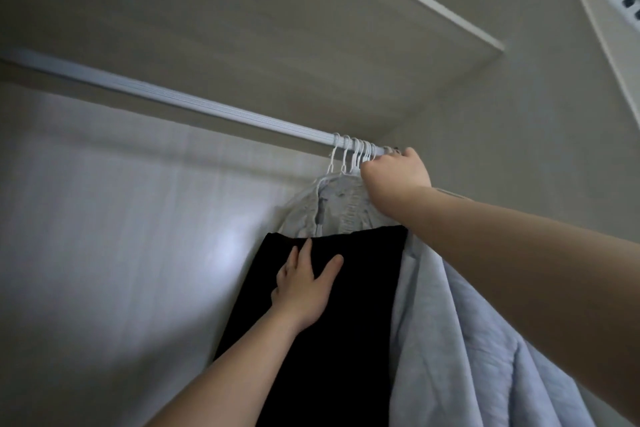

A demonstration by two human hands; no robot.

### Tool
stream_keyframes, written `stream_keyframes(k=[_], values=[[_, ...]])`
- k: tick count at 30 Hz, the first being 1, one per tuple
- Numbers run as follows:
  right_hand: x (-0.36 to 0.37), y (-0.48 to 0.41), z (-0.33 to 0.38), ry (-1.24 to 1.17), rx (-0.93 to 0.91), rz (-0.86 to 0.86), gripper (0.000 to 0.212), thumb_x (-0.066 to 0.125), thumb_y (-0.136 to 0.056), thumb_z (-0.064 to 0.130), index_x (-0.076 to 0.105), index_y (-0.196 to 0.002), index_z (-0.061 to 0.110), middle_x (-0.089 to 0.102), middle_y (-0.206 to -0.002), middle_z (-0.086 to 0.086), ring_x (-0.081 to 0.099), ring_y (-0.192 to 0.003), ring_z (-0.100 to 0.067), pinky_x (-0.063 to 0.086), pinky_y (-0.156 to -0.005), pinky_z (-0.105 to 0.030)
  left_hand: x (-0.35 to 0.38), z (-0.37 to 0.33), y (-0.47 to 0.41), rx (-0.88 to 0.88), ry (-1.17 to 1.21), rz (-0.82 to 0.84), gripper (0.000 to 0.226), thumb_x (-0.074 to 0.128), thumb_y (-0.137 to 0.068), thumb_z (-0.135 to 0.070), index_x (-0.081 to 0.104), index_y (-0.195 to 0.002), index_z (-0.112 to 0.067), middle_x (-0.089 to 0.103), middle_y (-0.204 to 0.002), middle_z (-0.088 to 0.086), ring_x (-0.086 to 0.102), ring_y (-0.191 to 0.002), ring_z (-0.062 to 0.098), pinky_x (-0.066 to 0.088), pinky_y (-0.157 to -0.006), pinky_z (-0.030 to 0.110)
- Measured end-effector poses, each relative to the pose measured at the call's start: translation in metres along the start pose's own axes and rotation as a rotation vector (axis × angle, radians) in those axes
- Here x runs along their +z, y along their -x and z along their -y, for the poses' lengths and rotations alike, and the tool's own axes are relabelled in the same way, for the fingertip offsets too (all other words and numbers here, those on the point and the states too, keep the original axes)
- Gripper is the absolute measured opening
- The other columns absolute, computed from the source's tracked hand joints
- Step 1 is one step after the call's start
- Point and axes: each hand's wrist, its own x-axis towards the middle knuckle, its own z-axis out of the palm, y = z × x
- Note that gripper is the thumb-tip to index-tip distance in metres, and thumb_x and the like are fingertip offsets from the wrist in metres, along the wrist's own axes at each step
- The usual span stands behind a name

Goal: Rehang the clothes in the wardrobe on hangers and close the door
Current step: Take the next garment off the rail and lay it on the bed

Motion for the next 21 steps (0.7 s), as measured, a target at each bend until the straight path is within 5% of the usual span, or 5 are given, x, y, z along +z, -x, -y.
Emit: stream_keyframes(k=[16,21], values=[[-0.003,-0.018,0.014,-0.253,0.088,-0.08,0.027,0.042,-0.097,0.012,0.053,-0.121,0.006,0.062,-0.108,-0.017,0.057,-0.097,-0.039,0.029,-0.075,-0.039,0.004,0.007,-0.008,0.016,0.064,-0.168,0.085,0.032,-0.087,-0.079,0.006,-0.157,-0.039,-0.005,-0.167,-0.008,-0.004,-0.152,0.02,0.007,-0.119,0.052],[-0.015,-0.024,0.009,-0.34,0.125,-0.063,0.007,0.041,-0.097,0.016,0.043,-0.09,0.015,0.044,-0.078,-0.009,0.039,-0.072,-0.036,0.03,-0.071,-0.039,-0.007,0.001,-0.013,0.048,0.035,-0.216,0.084,0.03,-0.087,-0.079,0.006,-0.157,-0.039,-0.006,-0.167,-0.008,-0.006,-0.152,0.02,0.006,-0.119,0.051]])
